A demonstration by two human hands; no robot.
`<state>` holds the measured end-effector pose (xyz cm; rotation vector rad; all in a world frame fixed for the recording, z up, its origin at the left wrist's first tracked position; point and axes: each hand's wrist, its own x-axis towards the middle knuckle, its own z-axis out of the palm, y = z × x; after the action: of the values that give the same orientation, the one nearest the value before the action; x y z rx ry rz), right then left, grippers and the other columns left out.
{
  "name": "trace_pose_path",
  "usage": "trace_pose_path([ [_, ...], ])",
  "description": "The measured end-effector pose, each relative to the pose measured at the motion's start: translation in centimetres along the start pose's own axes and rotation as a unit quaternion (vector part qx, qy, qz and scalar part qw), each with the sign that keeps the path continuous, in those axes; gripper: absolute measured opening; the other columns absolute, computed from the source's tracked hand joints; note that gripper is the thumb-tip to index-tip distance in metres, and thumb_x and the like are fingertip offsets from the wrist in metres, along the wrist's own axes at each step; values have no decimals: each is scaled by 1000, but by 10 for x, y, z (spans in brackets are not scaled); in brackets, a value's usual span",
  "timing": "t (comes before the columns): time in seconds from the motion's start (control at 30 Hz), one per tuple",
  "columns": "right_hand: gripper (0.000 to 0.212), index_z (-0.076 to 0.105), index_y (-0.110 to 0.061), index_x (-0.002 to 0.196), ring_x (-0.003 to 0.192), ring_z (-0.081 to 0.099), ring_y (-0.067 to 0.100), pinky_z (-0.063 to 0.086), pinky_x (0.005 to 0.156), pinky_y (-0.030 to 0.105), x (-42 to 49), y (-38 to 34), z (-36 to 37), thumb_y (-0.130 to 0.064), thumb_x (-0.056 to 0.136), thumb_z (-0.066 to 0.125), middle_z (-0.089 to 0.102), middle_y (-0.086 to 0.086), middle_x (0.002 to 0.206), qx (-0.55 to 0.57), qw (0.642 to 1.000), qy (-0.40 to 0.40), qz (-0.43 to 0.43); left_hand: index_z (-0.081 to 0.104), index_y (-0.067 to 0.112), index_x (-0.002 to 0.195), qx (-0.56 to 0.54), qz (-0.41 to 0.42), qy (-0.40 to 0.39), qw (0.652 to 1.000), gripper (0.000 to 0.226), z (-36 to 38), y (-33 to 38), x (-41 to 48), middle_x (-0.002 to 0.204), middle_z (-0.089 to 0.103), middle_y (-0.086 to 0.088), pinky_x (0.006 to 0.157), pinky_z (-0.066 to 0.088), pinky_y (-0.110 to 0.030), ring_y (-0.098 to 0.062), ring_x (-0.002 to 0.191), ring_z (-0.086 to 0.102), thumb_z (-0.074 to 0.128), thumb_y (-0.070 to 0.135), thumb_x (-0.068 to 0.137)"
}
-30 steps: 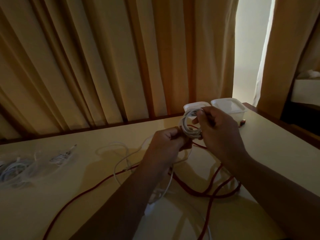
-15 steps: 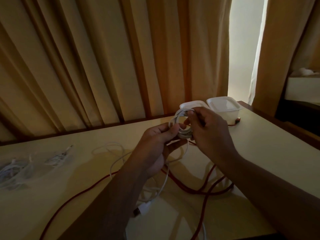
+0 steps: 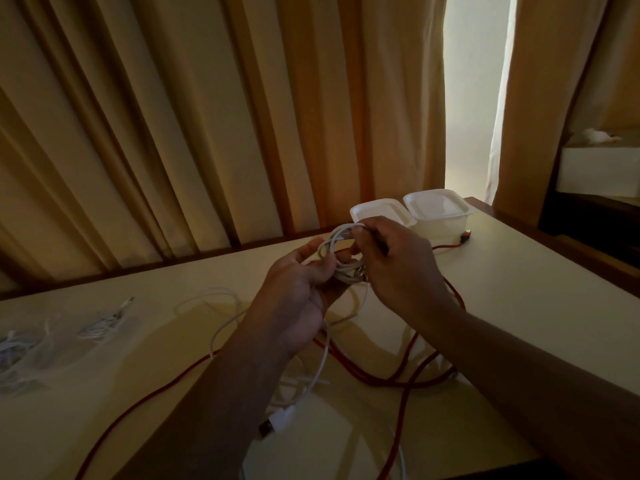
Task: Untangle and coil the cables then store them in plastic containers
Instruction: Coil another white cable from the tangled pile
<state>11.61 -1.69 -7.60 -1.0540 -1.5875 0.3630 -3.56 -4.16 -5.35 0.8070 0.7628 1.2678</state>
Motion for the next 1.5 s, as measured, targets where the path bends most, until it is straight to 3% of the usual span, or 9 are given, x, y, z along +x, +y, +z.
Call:
trace_pose_path([
  [0.13, 25, 67, -20, 119, 82, 66, -3, 54, 67, 12, 0, 1, 2, -32, 104, 51, 69, -11, 95, -29, 999, 10, -28, 53, 7, 137, 2, -14, 16, 1000, 46, 0, -1, 0, 104, 75, -19, 77, 62, -42, -30, 95, 75, 57, -7, 94],
  [0.33, 27, 65, -13, 120, 77, 63, -3, 50, 69, 3, 0, -1, -3, -28, 104, 50, 70, -5, 99, -66, 994, 15, -85, 68, 10, 119, 115, -11, -35, 993, 23, 6, 7, -9, 101, 74, -8, 79, 51, -38, -21, 90, 69, 59, 11, 98],
  [0.5, 23, 64, -16, 121, 77, 56, -13, 45, 73, -2, -2, -3, -6, -22, 100, 58, 61, -16, 96, -89, 992, -26, -83, 55, 34, 132, 294, 91, -5, 952, 73, 5, -1, -12, 119, 71, 6, 81, 58, -30, -14, 102, 73, 92, 28, 69],
  [0.7, 22, 68, -18, 116, 77, 61, -7, 47, 63, 4, 3, 0, -4, -28, 104, 53, 68, -11, 94, -94, 994, -10, -53, 60, 19, 133, 232, 103, -12, 967, 58, 3, -5, -7, 111, 75, -3, 69, 55, -22, -10, 90, 73, 78, -4, 83],
  [0.87, 24, 70, -19, 117, 80, 63, -7, 46, 64, 3, 7, 0, -2, -30, 104, 53, 73, -7, 98, -88, 996, -5, -32, 68, 26, 126, 201, 69, -18, 977, 53, 1, -2, -3, 98, 74, 3, 77, 40, -39, -22, 99, 63, 67, -6, 84],
  [1.03, 24, 70, -20, 117, 80, 64, -6, 46, 67, 5, 5, 0, -2, -30, 104, 53, 70, -10, 96, -82, 996, -13, -26, 57, 19, 137, 241, 94, -39, 965, 68, -2, -6, -1, 122, 71, -8, 78, 56, -31, -21, 105, 70, 82, -6, 78],
  [1.13, 24, 71, -20, 117, 81, 67, -2, 54, 71, 15, 6, 2, -3, -31, 104, 54, 73, -8, 98, -77, 997, -4, -16, 57, 21, 141, 321, 146, -37, 935, 67, -9, -5, 0, 123, 73, -2, 94, 58, -41, -20, 113, 70, 82, 0, 82],
  [1.27, 24, 70, -21, 119, 80, 67, -2, 56, 73, 17, 7, 4, -4, -32, 103, 55, 72, -11, 98, -91, 996, 12, -14, 52, 27, 148, 396, 209, -10, 894, 60, -9, -7, -4, 121, 73, 12, 95, 59, -43, -9, 104, 72, 72, 13, 93],
  [1.5, 25, 73, -17, 116, 76, 67, 3, 58, 72, 22, 10, 7, -9, -30, 104, 55, 74, -5, 95, -100, 994, 39, -1, 53, 35, 147, 486, 265, 41, 832, 49, -3, -13, -7, 137, 64, 18, 104, 52, -27, 11, 115, 61, 66, 28, 100],
])
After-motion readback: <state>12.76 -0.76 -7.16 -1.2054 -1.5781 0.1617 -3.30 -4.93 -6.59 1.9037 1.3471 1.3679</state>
